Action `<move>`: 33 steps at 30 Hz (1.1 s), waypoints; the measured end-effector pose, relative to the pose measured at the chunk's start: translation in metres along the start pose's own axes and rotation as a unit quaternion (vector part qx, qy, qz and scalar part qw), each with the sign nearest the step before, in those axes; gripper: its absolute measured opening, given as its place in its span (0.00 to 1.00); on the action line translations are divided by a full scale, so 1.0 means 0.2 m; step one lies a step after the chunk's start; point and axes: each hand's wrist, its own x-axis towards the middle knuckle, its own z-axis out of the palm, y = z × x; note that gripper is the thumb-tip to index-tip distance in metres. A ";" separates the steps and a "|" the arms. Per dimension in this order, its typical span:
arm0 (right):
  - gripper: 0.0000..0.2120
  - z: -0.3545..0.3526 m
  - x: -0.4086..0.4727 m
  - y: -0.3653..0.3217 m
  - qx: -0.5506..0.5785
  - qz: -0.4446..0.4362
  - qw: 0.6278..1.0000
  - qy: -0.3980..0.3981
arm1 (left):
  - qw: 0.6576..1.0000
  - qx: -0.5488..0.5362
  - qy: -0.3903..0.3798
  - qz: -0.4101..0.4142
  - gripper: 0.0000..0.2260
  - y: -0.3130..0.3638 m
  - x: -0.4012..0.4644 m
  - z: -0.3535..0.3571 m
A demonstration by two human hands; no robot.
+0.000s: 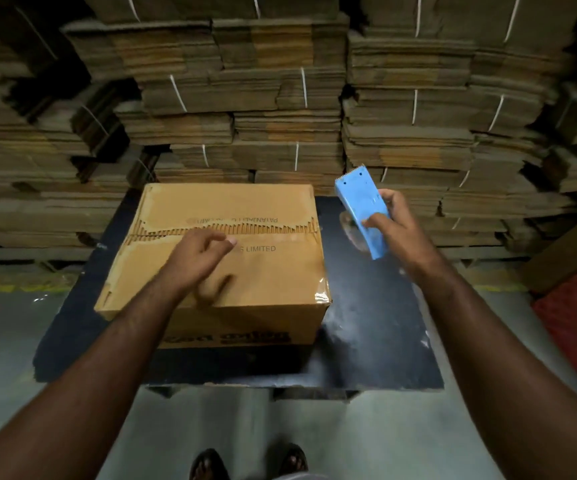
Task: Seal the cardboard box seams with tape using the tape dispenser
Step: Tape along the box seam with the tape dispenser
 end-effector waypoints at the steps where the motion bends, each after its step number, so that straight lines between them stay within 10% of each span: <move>1: 0.25 0.04 0.01 -0.09 -0.014 -0.021 1.000 -0.010 | 0.995 -0.094 -0.018 -0.018 0.17 0.05 -0.02 -0.01; 6: 0.27 0.36 0.07 -0.42 -0.086 -0.140 0.983 -0.084 | 0.900 -0.409 -0.148 -0.035 0.33 0.15 -0.01 -0.13; 11: 0.28 0.67 0.10 -0.54 -0.140 -0.171 0.958 -0.181 | 0.866 -0.493 -0.069 -0.038 0.36 0.10 0.03 -0.32; 17: 0.31 0.97 0.13 -0.60 -0.216 -0.173 0.939 -0.206 | 0.870 -0.487 -0.015 -0.071 0.38 -0.12 0.11 -0.60; 28: 0.32 1.35 0.18 -0.72 -0.309 -0.189 0.911 -0.195 | 0.912 -0.407 0.018 -0.045 0.01 -0.40 0.24 -0.89; 33: 0.34 1.47 0.16 -0.74 -0.350 -0.198 0.898 -0.177 | 0.931 -0.360 0.055 -0.015 0.05 -0.50 0.29 -0.96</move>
